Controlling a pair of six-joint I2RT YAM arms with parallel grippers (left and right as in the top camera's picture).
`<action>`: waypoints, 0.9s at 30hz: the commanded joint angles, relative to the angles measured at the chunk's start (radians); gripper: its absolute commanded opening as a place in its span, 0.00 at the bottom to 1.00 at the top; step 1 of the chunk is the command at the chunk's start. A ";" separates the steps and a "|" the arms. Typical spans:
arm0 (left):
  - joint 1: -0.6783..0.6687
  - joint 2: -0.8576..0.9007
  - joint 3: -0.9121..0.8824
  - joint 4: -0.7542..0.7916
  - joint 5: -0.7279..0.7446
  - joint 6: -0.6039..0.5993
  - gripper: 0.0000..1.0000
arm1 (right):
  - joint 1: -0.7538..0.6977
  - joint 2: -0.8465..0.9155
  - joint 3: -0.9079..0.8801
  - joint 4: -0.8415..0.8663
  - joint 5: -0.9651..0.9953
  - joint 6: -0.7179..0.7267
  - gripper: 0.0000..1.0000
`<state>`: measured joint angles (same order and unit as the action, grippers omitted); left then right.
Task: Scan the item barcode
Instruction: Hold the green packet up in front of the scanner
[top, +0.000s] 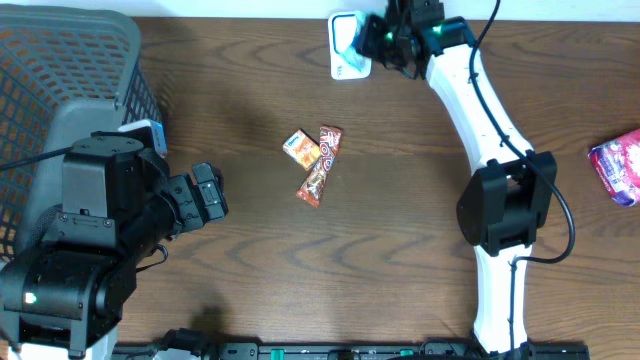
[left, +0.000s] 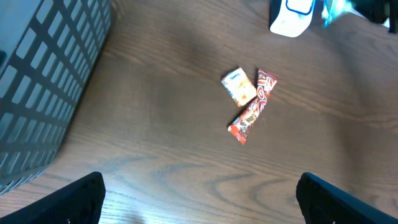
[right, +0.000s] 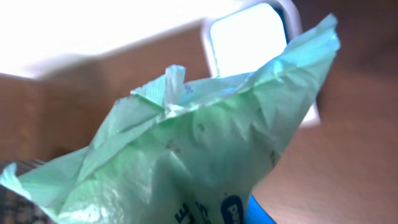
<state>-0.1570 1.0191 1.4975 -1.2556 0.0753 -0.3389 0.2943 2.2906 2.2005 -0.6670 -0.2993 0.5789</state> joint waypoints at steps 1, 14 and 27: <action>0.006 -0.001 0.001 -0.001 -0.009 0.010 0.98 | 0.052 -0.001 0.016 0.058 0.179 0.064 0.01; 0.006 -0.001 0.000 -0.001 -0.009 0.010 0.98 | 0.076 0.134 0.016 0.191 0.415 0.040 0.01; 0.006 -0.001 0.001 -0.001 -0.009 0.010 0.98 | 0.020 0.133 0.158 0.033 0.432 -0.001 0.01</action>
<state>-0.1570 1.0191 1.4975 -1.2549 0.0753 -0.3389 0.3393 2.4474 2.2799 -0.6029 0.1104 0.5957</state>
